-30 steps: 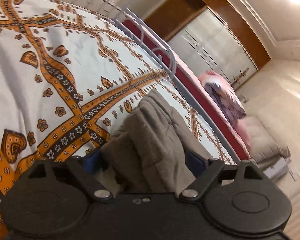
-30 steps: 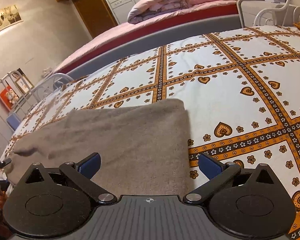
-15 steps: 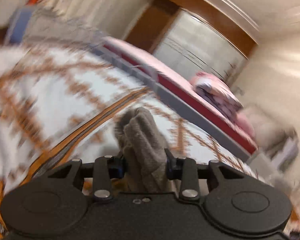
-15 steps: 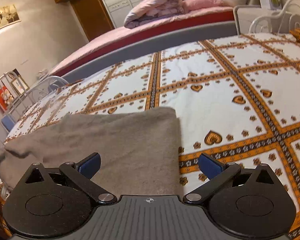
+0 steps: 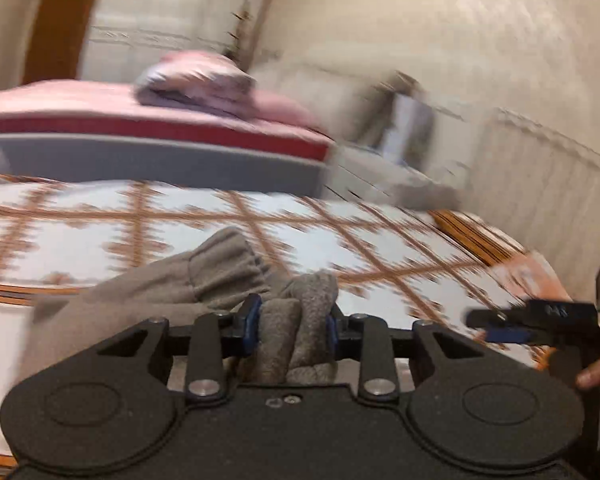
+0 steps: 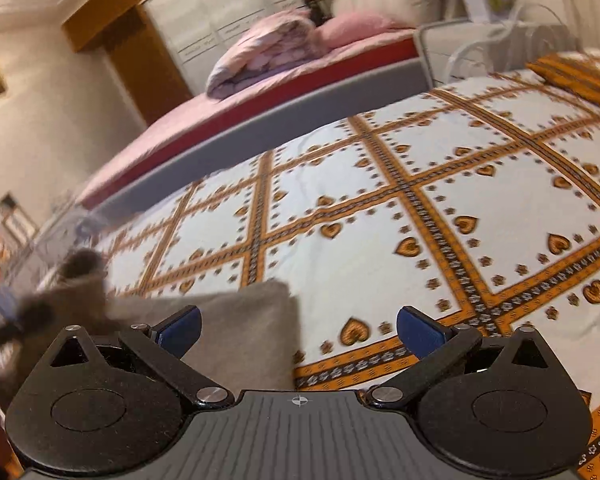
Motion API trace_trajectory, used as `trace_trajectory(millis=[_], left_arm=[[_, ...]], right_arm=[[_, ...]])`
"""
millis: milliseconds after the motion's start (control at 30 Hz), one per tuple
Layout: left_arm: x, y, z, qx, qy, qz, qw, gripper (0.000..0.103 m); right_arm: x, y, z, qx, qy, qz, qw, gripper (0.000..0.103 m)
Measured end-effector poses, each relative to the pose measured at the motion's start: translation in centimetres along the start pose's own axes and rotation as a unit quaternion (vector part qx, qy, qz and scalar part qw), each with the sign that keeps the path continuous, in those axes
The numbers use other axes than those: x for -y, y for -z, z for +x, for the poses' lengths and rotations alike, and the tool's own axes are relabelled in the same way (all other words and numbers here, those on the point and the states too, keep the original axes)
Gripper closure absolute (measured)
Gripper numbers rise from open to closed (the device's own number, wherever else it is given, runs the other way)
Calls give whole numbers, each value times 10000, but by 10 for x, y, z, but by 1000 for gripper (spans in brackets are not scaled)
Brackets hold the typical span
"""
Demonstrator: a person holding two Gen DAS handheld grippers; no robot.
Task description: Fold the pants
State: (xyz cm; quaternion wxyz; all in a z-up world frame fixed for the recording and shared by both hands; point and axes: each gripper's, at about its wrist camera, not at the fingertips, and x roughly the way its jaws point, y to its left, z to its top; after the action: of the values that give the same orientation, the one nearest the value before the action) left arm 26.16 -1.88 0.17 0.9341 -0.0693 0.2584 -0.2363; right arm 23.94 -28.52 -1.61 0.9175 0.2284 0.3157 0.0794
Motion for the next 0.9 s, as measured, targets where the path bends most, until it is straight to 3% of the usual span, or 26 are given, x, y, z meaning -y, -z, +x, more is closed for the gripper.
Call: trace_trajectory(millis=[133,200,267,300,433,533,767,900], left_arm=[[50,18,41,-364,372,273,9983,81],[65,31,66,-900,507,396,9939,71],[70,40,75,-1049,745,375,9910,26],[73,41,71,-903,728,392,9925,20],[60,37,62,-637,508,65,9967,35],[36,24,48,-377,128,-273,9988,35],[-41,-1,-1,-114,-744,-1068,9914,32],[-86,-5,-39,20,-1142,-1267,9853,27]], right_arm=[[21,-9,-9,123,89,359,9992,0],[33,-9,-12,114,125,493,9986,0],[45,-7,-14,24,163,695,9974,0],[50,-7,-14,-36,178,796,9967,0],[58,-7,-22,19,145,948,9954,0],[55,-6,-25,2,-33,973,9953,0],[10,4,-14,-322,-1172,602,9908,1],[-2,14,3,-822,-1694,1015,9768,14]])
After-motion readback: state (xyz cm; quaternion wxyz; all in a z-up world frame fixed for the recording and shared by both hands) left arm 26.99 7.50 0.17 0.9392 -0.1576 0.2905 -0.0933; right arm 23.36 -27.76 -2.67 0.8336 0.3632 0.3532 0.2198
